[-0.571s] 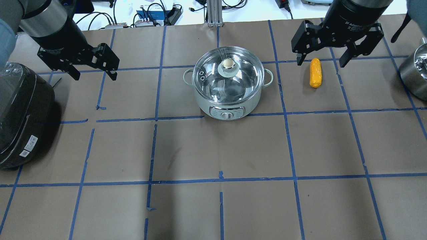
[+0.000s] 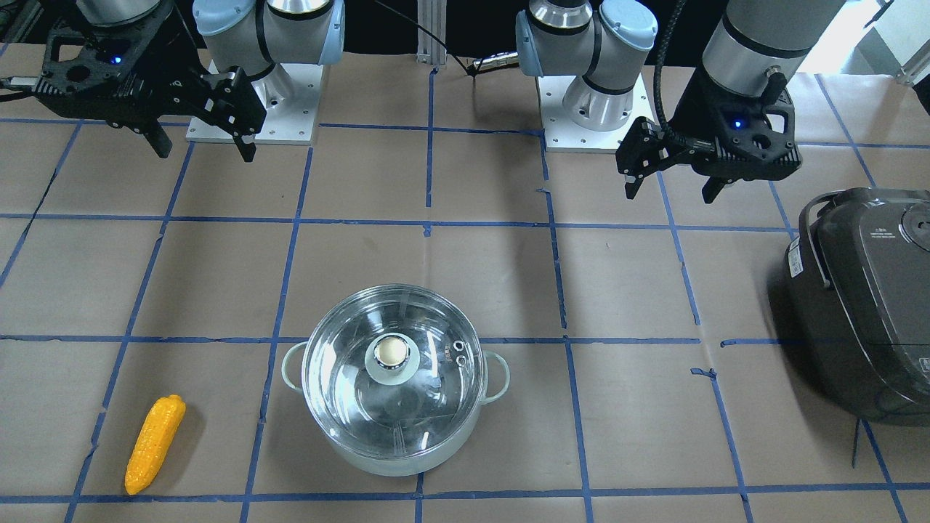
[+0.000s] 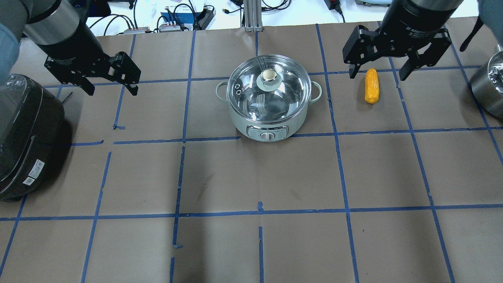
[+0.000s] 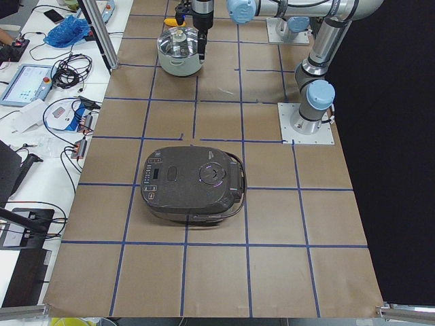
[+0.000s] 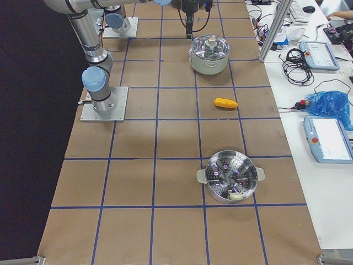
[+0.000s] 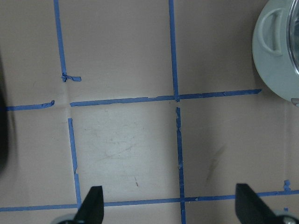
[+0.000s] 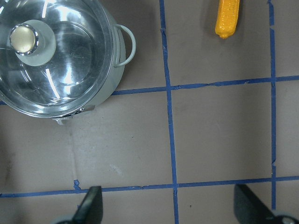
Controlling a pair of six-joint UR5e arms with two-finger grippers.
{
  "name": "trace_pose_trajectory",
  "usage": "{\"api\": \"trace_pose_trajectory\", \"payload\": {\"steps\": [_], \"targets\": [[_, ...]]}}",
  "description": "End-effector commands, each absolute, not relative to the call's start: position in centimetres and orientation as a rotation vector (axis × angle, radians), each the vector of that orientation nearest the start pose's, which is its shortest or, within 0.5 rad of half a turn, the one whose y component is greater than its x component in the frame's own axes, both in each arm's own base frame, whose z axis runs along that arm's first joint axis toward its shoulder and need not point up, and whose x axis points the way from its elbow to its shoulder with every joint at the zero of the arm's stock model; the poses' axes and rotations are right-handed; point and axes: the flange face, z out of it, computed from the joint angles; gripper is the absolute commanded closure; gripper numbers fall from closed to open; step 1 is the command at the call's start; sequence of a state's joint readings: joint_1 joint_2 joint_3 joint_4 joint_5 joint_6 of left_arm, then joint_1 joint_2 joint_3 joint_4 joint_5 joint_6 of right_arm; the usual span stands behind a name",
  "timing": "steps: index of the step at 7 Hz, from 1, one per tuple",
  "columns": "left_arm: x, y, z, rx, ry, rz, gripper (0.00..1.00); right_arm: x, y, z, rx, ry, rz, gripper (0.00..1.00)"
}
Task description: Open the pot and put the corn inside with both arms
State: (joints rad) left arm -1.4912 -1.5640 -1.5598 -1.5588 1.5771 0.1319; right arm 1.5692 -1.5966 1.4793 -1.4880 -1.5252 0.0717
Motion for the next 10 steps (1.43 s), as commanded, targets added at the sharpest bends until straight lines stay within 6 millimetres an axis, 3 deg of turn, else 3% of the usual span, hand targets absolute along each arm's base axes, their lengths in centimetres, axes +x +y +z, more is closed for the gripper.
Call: {"api": "trace_pose_trajectory", "payload": {"steps": [1, 2, 4, 5, 7, 8, 10], "targets": [[-9.3, -51.2, 49.8, 0.081, 3.129, -0.051, 0.0, 13.7, -48.2, 53.7, 0.11, 3.092, -0.05, 0.0], [-9.7, -52.1, 50.0, 0.029, 3.134, -0.088, 0.0, 13.8, -48.1, 53.7, 0.108, 3.092, -0.05, 0.0], [-14.0, -54.0, 49.8, 0.063, 3.146, -0.118, 0.0, 13.8, -48.1, 53.7, 0.108, 3.094, -0.047, 0.0], [-18.2, -55.8, 48.8, 0.045, 3.155, -0.172, 0.0, 13.8, -48.1, 53.7, 0.108, 3.092, -0.047, 0.0], [-28.6, -58.5, 44.5, 0.003, 3.19, -0.254, 0.0, 13.8, -48.1, 53.7, 0.106, 3.094, -0.047, 0.0], [-32.9, -59.4, 42.7, -0.044, 3.232, -0.31, 0.0, 13.8, -48.1, 53.6, 0.106, 3.092, -0.045, 0.0], [-36.5, -60.2, 40.9, -0.142, 3.248, -0.296, 0.0, 13.8, -48.1, 53.6, 0.106, 3.092, -0.045, 0.0]]}}
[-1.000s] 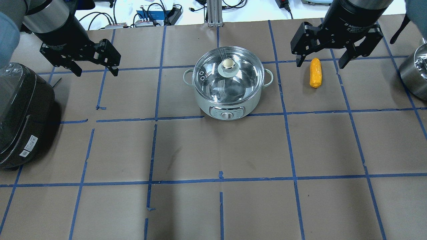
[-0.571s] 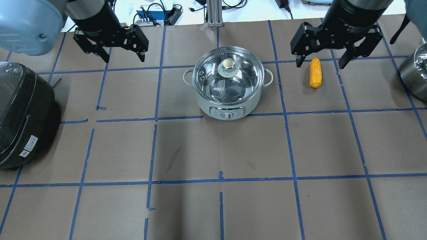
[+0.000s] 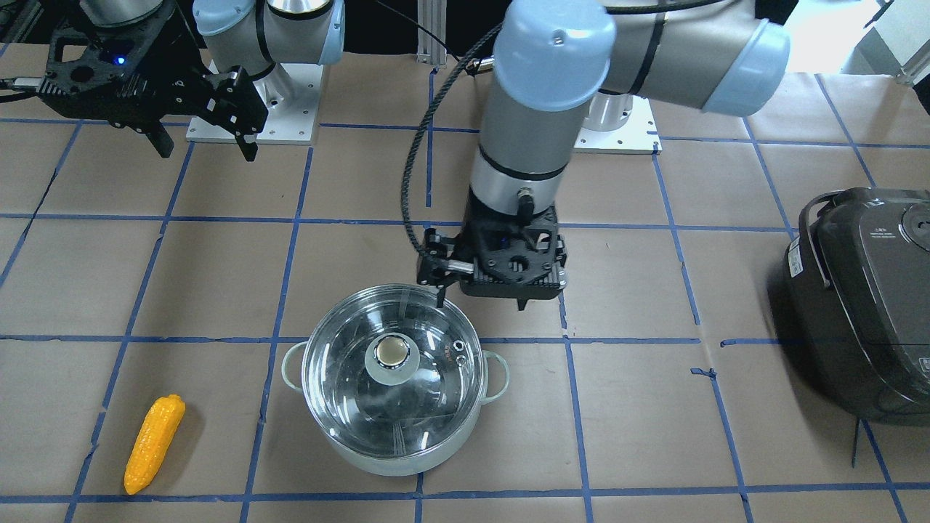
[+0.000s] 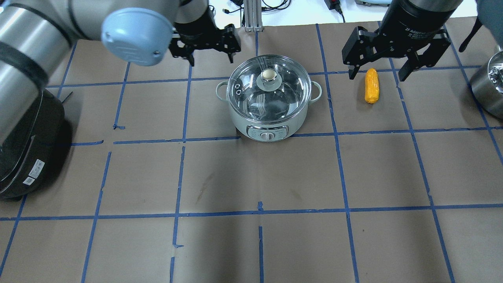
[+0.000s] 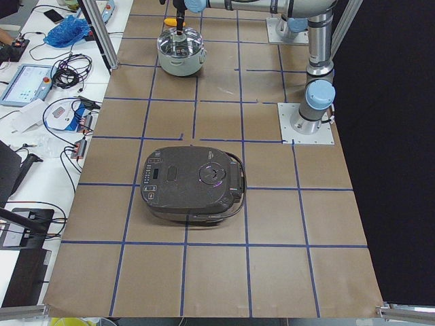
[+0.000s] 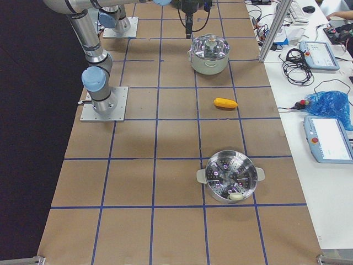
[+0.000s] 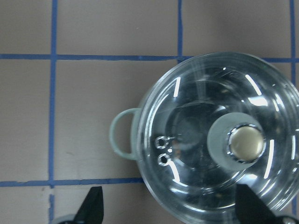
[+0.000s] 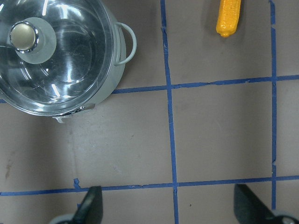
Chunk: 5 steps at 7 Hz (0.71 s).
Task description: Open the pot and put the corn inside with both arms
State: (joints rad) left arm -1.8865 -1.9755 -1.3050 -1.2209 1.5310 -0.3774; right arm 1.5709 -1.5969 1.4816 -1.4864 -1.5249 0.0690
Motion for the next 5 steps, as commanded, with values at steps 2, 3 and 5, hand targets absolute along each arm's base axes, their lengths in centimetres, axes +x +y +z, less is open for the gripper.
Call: {"api": "trace_pose_trajectory", "payload": {"steps": [2, 3, 5], "targets": [[-37.9, -61.4, 37.8, -0.165, 3.265, -0.281, 0.0, 13.9, -48.1, 53.6, 0.101, 3.093, -0.043, 0.0], [-38.4, -61.5, 36.7, -0.158, 3.267, -0.265, 0.0, 13.9, -48.1, 53.6, 0.101, 3.093, -0.043, 0.0], [-39.4, -61.5, 35.0, -0.186, 3.262, -0.225, 0.0, 13.9, -48.1, 53.6, 0.075, 3.094, -0.043, 0.0]]}}
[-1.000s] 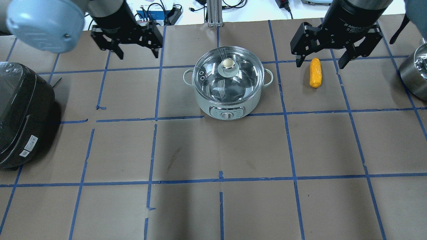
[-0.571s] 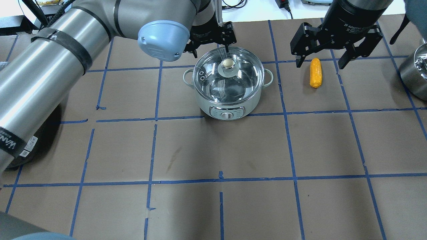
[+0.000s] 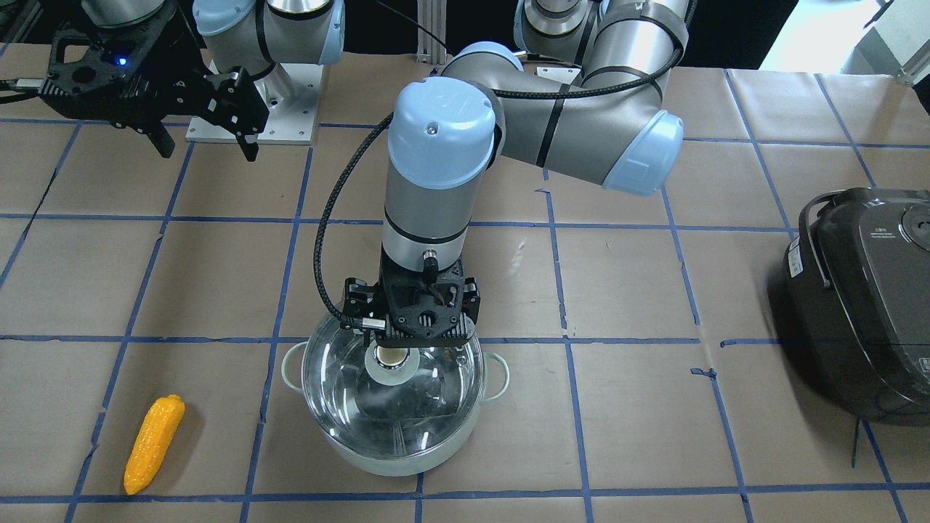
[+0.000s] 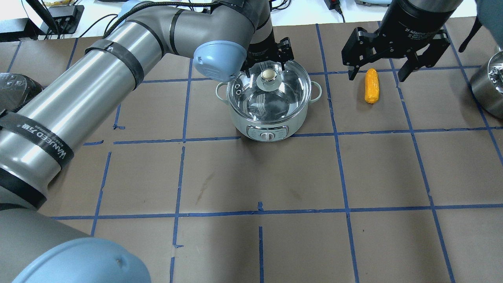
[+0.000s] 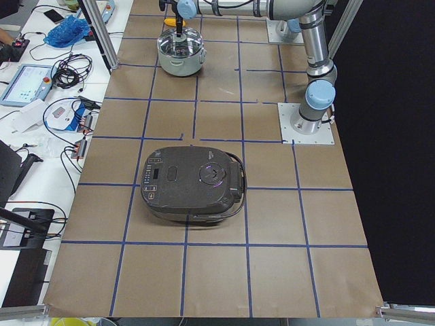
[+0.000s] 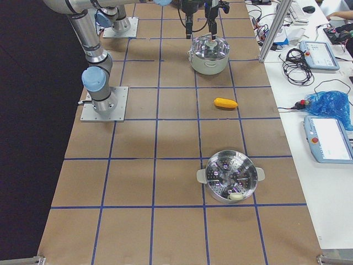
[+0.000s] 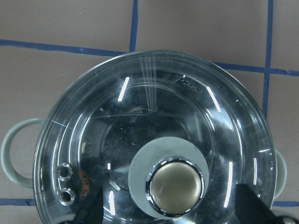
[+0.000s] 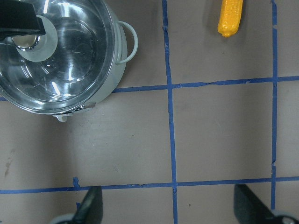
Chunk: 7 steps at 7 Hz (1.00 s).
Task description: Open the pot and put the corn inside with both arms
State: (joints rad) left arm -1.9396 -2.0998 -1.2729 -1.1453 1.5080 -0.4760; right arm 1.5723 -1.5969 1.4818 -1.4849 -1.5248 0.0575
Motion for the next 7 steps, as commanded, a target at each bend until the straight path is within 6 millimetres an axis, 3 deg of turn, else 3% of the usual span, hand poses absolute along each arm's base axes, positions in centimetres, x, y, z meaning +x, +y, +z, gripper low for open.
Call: {"api": "trace_pose_trajectory", "payload": {"steps": [1, 3, 5, 6, 7], "targets": [[-39.42, -61.59, 34.49, -0.184, 3.259, -0.214, 0.0, 13.86, -48.08, 53.51, 0.075, 3.094, -0.041, 0.0], [-39.57, -61.7, 33.66, -0.159, 3.255, -0.2, 0.0, 13.93, -48.01, 53.66, 0.07, 3.094, -0.046, 0.0], [-39.65, -61.86, 33.94, -0.186, 3.263, -0.227, 0.66, 13.94, -47.85, 53.49, 0.07, 3.094, -0.039, 0.0], [-39.65, -61.9, 34.03, -0.184, 3.262, -0.233, 0.84, 13.93, -47.61, 53.63, 0.07, 3.094, -0.043, 0.0], [-39.61, -61.79, 34.64, -0.178, 3.265, -0.245, 0.93, 13.93, -47.55, 53.64, 0.07, 3.094, -0.046, 0.0]]}}
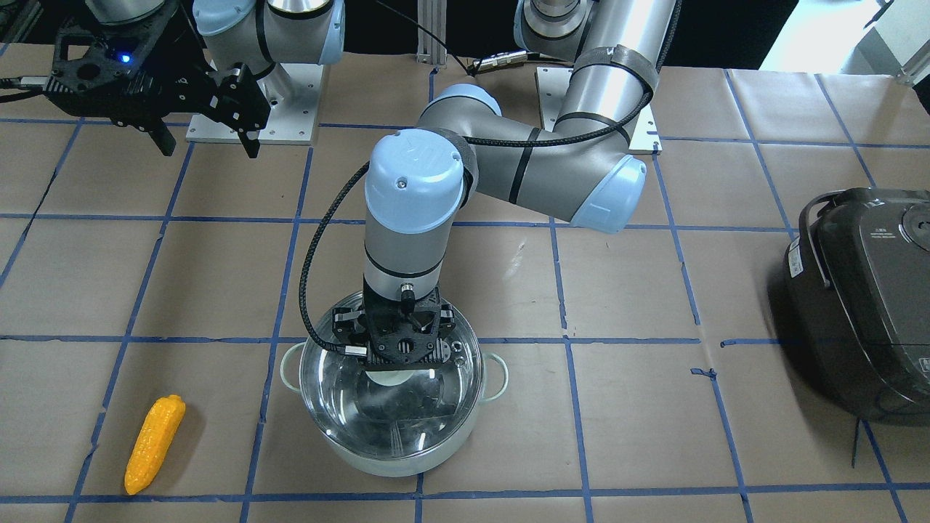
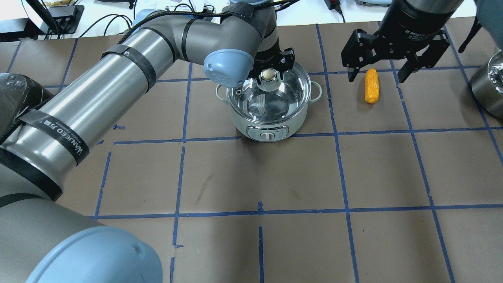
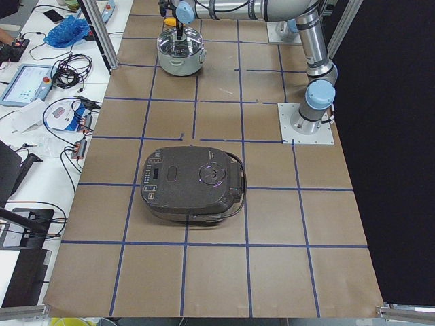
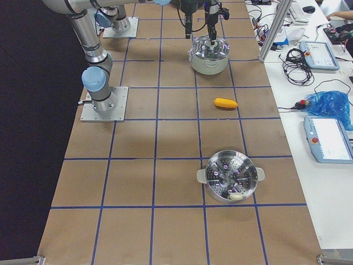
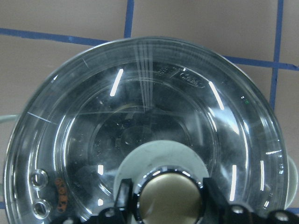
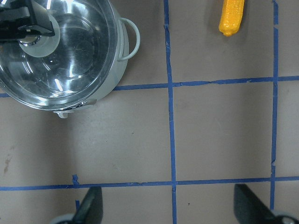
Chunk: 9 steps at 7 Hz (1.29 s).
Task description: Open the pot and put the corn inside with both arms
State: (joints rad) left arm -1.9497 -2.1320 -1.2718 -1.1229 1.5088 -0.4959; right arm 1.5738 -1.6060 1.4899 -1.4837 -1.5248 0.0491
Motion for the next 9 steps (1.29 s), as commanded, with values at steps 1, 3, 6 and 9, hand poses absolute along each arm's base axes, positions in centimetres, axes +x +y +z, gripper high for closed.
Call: {"api": "trace_pose_trajectory", "payload": {"steps": [1, 3, 6, 9], "targets": [[-39.3, -61.3, 36.9, -0.161, 3.265, -0.292, 0.94, 13.9, -47.6, 53.5, 0.07, 3.094, -0.041, 0.0], [-33.8, -61.5, 42.9, -0.1, 3.249, -0.329, 0.94, 13.9, -47.6, 53.5, 0.07, 3.095, -0.041, 0.0], [-14.2, -66.5, 43.0, -0.02, 3.185, -0.22, 0.94, 13.9, -47.6, 53.5, 0.07, 3.094, -0.039, 0.0], [-2.6, -67.5, 33.4, 0.101, 3.175, -0.076, 0.96, 13.9, -47.6, 53.5, 0.07, 3.094, -0.041, 0.0]]}}
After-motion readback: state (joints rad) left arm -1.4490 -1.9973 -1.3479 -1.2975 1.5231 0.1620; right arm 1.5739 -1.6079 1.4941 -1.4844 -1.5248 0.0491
